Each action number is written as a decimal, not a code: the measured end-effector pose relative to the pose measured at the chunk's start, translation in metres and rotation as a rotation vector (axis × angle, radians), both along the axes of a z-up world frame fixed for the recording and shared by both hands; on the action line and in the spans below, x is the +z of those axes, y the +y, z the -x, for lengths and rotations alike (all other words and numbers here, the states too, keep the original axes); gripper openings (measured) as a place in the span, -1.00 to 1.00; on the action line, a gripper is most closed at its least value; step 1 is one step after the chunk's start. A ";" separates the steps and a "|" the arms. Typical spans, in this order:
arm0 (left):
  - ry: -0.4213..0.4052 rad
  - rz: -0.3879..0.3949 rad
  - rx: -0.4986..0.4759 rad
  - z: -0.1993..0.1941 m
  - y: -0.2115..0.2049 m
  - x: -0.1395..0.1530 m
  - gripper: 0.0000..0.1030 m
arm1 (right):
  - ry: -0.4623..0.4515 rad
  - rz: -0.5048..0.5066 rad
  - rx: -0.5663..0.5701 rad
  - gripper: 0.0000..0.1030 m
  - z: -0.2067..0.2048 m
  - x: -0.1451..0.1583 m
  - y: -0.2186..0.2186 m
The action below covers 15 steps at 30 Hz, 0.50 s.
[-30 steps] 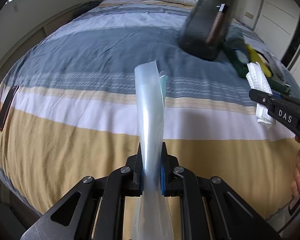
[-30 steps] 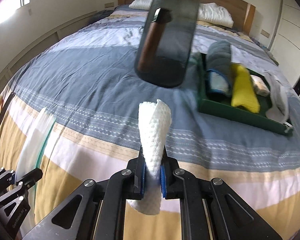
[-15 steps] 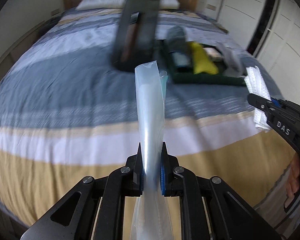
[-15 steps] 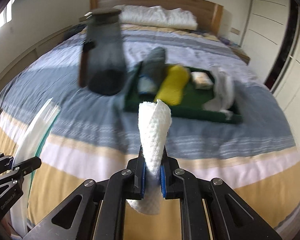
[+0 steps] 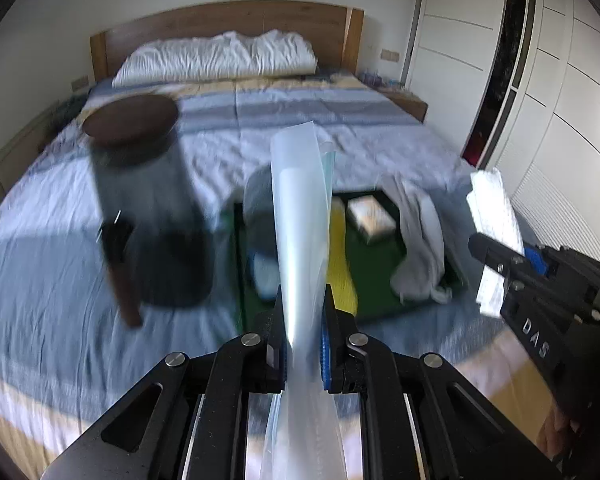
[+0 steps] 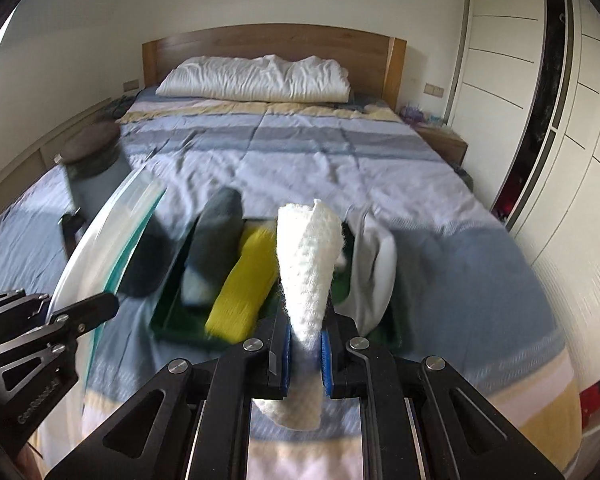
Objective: Organize soft objects
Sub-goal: 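Carry the plastic sleeve and white cloth over the green tray with both tools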
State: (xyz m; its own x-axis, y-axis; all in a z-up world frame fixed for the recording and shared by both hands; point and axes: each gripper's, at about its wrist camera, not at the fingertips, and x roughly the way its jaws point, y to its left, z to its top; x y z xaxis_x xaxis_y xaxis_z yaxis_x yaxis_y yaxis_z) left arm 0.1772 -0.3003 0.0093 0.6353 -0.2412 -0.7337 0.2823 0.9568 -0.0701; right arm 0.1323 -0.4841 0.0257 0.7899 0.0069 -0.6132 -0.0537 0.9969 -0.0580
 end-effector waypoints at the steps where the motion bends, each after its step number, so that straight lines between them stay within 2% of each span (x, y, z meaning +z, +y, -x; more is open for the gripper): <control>1: -0.005 0.003 0.002 -0.008 -0.004 0.000 -0.82 | -0.003 0.003 -0.002 -0.80 -0.010 -0.002 0.001; 8: -0.035 0.003 0.019 -0.048 -0.019 -0.005 -0.82 | -0.014 0.006 -0.005 -0.80 -0.057 -0.016 -0.010; 15: -0.013 -0.003 0.033 -0.059 -0.029 -0.023 -0.82 | 0.006 0.012 -0.005 -0.80 -0.101 -0.040 -0.019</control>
State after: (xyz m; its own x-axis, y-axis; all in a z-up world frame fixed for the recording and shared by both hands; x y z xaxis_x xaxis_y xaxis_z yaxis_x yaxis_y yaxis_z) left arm 0.2362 -0.3288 -0.0135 0.6527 -0.2179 -0.7256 0.2514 0.9658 -0.0639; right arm 0.2330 -0.5028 -0.0147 0.7865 -0.0044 -0.6176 -0.0491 0.9964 -0.0696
